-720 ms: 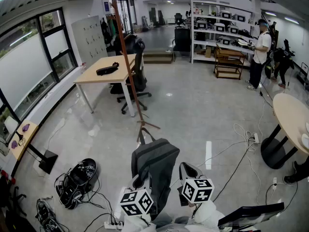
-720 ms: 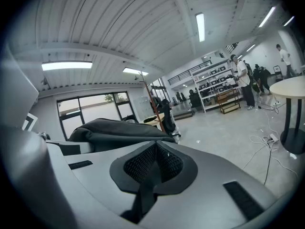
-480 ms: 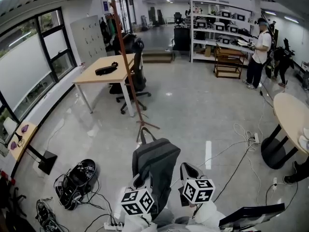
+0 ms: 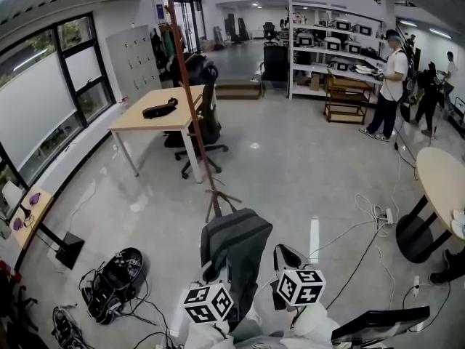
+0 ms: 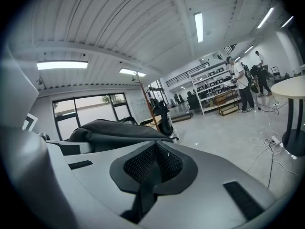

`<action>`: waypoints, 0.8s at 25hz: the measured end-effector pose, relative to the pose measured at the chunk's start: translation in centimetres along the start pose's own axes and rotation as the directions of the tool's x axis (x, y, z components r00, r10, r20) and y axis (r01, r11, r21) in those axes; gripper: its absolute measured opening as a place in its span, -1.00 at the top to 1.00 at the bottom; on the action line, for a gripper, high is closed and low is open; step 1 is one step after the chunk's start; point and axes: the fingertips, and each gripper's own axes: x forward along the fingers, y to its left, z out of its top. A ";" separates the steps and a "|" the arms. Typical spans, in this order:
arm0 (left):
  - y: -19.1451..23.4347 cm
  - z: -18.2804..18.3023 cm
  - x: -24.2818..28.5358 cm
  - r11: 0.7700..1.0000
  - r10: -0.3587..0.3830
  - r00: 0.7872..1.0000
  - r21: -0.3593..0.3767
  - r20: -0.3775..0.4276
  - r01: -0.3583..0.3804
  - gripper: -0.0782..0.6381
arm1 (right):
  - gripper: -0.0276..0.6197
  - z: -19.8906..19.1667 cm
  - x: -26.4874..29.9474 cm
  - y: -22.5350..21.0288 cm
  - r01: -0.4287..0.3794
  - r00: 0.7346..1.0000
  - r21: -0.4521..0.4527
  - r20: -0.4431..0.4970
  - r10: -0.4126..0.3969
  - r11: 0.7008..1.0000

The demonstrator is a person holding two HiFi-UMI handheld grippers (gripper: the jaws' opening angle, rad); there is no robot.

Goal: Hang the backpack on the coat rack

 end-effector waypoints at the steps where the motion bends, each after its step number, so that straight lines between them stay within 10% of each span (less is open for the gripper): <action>1: 0.3 0.2 0.6 1.000 0.001 1.000 0.000 0.001 -0.001 0.72 | 0.88 0.2 0.6 -0.1 0.001 1.000 0.000 0.003 -0.001 1.000; 20: 5.3 6.3 13.2 1.000 -0.008 1.000 -0.001 0.004 0.008 0.72 | 0.88 5.4 15.3 -0.4 -0.019 1.000 -0.005 0.017 0.020 1.000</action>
